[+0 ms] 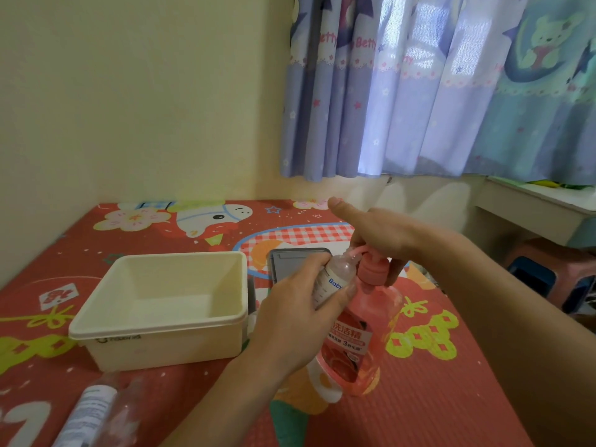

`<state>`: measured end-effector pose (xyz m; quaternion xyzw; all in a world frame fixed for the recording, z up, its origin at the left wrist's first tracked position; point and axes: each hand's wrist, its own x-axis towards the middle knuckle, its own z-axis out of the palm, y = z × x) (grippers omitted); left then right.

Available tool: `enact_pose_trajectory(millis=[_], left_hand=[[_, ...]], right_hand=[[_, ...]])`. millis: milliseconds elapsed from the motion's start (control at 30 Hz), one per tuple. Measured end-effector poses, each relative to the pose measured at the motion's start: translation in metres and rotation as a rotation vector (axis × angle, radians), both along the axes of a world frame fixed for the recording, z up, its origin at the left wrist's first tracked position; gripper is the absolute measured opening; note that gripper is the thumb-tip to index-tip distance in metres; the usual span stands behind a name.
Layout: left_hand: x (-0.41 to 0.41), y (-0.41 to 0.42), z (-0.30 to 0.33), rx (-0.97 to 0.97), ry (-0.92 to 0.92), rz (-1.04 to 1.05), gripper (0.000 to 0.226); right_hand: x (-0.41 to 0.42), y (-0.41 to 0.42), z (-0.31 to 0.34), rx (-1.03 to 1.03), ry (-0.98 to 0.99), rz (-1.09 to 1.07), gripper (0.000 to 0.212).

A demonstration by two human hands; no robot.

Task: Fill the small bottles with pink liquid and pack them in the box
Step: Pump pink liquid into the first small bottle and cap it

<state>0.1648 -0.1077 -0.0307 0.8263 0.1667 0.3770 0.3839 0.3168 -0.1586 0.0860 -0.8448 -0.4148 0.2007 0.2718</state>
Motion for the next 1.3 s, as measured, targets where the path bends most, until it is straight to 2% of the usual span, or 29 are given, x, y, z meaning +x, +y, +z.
enact_pose_trajectory(millis=[133, 200, 300, 467, 800, 967, 1133, 1300], left_hand=[[0.001, 0.001, 0.001, -0.005, -0.016, 0.008, 0.038], [0.001, 0.001, 0.000, 0.003, -0.018, 0.019, 0.038], [0.000, -0.001, -0.002, 0.006, -0.016, 0.028, 0.038], [0.001, -0.003, 0.001, 0.011, -0.018, 0.035, 0.038], [0.003, -0.006, 0.002, 0.005, -0.034, 0.038, 0.039], [0.002, -0.007, 0.004, 0.010, -0.018, 0.035, 0.040], [0.000, -0.008, 0.008, 0.037, -0.010, 0.055, 0.037], [-0.001, -0.008, 0.009, 0.038, -0.015, 0.057, 0.038]], right_hand=[[-0.002, 0.002, 0.002, 0.024, 0.011, 0.005, 0.070], [-0.003, 0.003, -0.002, 0.067, -0.060, -0.003, 0.062], [-0.002, 0.001, -0.006, 0.070, -0.157, -0.014, 0.062], [-0.004, -0.002, 0.003, -0.001, 0.011, -0.007, 0.072], [-0.001, -0.001, -0.001, 0.009, -0.031, -0.014, 0.067], [0.002, -0.002, 0.005, -0.028, 0.052, 0.001, 0.072], [0.003, 0.002, 0.010, -0.030, -0.044, -0.012, 0.073], [0.008, 0.001, 0.009, 0.115, -0.157, -0.003, 0.078]])
